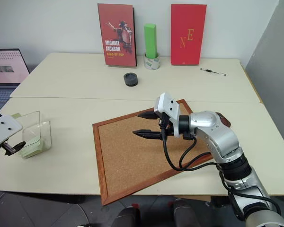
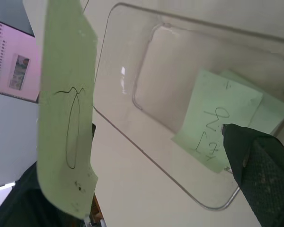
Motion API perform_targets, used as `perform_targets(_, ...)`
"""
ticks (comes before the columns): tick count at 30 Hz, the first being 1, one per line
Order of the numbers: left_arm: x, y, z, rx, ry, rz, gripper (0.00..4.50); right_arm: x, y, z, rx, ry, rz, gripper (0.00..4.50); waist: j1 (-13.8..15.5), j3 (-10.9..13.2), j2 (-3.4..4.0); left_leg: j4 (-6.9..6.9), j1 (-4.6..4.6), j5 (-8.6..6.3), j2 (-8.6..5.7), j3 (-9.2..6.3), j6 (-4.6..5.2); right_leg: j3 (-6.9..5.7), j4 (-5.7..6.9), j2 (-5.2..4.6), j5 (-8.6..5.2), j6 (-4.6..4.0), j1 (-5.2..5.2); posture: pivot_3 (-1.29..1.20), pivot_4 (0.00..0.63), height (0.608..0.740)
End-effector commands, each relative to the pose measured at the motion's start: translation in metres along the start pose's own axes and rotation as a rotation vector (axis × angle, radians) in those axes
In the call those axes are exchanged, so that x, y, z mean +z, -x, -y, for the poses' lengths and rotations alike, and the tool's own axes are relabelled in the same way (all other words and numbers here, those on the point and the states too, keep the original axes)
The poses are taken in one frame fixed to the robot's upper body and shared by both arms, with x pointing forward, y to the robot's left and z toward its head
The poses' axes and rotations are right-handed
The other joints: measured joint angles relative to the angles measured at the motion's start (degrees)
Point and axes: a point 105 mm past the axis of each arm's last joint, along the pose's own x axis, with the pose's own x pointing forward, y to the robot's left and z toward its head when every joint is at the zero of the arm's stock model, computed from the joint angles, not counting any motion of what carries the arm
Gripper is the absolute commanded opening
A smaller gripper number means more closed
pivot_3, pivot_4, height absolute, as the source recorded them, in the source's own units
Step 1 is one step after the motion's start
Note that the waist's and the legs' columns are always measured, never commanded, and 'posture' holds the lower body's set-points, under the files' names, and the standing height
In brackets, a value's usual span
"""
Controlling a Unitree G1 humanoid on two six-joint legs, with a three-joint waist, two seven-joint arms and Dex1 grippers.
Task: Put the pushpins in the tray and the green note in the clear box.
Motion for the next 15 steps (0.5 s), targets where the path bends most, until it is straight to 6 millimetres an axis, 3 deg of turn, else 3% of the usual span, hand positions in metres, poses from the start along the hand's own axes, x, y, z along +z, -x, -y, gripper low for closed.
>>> perform_targets(1, 0.010, -0.001, -0.006, 0.009, -0.050, 0.019, 4.48, 0.016, 0.001, 0.001, -0.006, 0.049, 0.040, 3.03, -0.07, 0.00, 0.00, 0.00, 0.01, 0.00, 0.00, 0.00, 0.00, 0.00, 0.00, 0.00, 0.00, 0.00, 0.00, 0.00, 0.150, 0.740)
perform_targets(9, 0.010, 0.001, -0.028, 0.099, -0.048, 0.034, 4.48, 0.024, 0.006, 0.002, -0.027, 0.025, 0.074, 3.03, -0.09, 0.00, 0.00, -0.01, -0.03, 0.00, 0.01, 0.00, 0.00, 0.00, 0.00, 0.01, 0.00, -0.01, -0.04, 0.00, 0.150, 0.740)
perform_targets(15, 0.004, 0.009, -0.035, 0.075, 0.083, 0.056, 4.48, 0.027, 0.010, 0.004, -0.039, -0.005, 0.089, 3.03, -0.11, 0.00, 0.00, -0.01, -0.02, 0.00, 0.01, 0.00, 0.00, -0.01, 0.01, 0.01, 0.00, -0.01, -0.03, 0.00, 0.150, 0.740)
